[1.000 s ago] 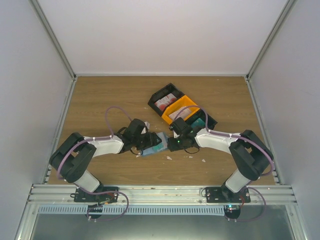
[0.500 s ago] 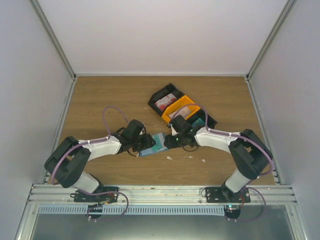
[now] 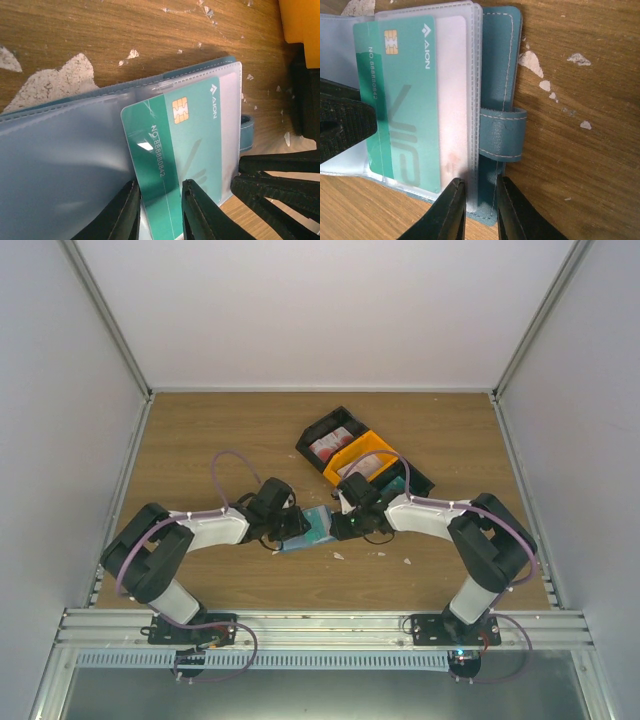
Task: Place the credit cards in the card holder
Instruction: Insert the credit card into the card holder.
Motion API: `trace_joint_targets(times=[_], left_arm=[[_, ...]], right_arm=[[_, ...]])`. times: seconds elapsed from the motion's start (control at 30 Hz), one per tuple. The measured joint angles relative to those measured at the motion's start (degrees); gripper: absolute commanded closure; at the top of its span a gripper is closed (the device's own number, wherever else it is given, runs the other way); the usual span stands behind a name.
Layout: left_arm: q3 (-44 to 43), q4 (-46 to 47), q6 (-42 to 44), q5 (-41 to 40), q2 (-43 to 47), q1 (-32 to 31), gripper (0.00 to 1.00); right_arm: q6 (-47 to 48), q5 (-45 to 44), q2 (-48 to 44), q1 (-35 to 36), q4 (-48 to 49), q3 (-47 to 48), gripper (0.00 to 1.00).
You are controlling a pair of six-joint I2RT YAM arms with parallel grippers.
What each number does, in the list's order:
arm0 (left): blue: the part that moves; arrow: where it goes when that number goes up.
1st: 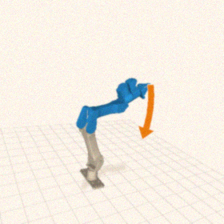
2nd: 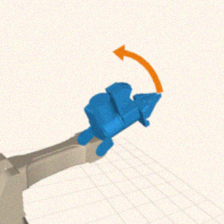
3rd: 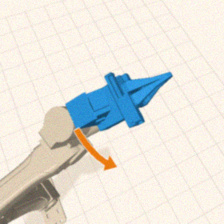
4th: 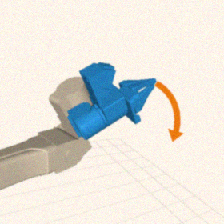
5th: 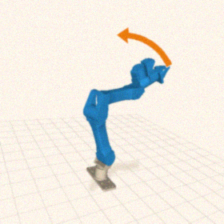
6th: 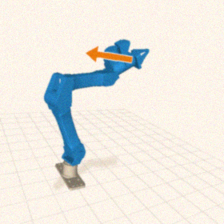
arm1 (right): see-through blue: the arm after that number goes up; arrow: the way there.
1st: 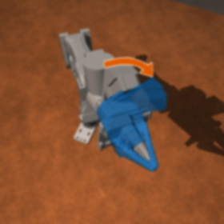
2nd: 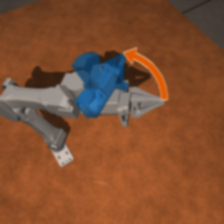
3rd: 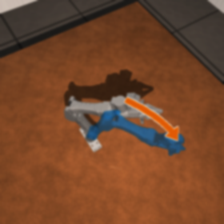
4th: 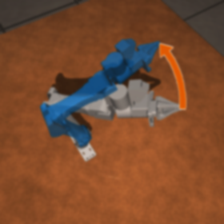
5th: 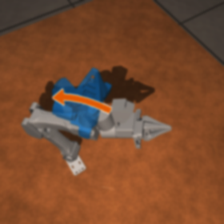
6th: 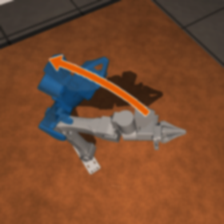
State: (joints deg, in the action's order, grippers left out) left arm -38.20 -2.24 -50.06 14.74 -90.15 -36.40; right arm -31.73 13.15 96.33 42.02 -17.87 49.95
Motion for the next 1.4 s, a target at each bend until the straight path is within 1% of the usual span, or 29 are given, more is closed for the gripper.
trace_joint_targets(times=[0.7, 0.73, 0.8, 0.87, 0.9, 0.97, 1.07, 1.27, 1.4], left_arm=[[-0.13, 7.26, 1.62, 4.81, -3.17, -0.17, 0.71], [-0.11, 7.65, 1.62, 4.94, -3.26, -0.17, 0.71], [0.15, 8.31, 1.53, 5.14, -3.26, -0.17, 0.7], [0.28, 8.39, 1.36, 5.16, -3.23, -0.2, 0.64], [0.28, 8.26, 1.2, 5.18, -3.13, -0.26, 0.62], [0.37, 7.91, 0.96, 5.22, -2.69, -0.52, 0.61], [0.81, 7.21, 0.72, 5.4, -1.79, -0.81, 0.62], [1.75, 7.82, 0.83, 6.6, -1.55, -0.85, 0.69], [2.14, 8.41, 1.51, 8.26, -1.64, -0.87, 0.71]], right_arm=[[0.02, 0.83, 0.17, -0.5, -0.35, 0.0, 0.81], [0.02, 0.81, 0.13, -0.52, -0.44, 0.0, 0.81], [0.0, 0.76, 0.09, -0.57, -0.57, 0.0, 0.72], [-0.35, 0.66, -0.02, -0.57, -0.42, 0.0, 0.62], [-0.59, 0.44, -0.09, -0.57, -0.22, 0.0, 0.59], [-1.03, 0.28, -0.39, -0.5, 0.31, -0.02, 0.55], [-1.73, -0.33, -1.11, -0.57, 0.79, -0.37, 0.54], [-1.77, -0.59, -1.46, -0.57, 0.98, -0.59, 0.54], [-1.36, 0.07, -1.36, -0.57, 1.18, -0.61, 0.55]])
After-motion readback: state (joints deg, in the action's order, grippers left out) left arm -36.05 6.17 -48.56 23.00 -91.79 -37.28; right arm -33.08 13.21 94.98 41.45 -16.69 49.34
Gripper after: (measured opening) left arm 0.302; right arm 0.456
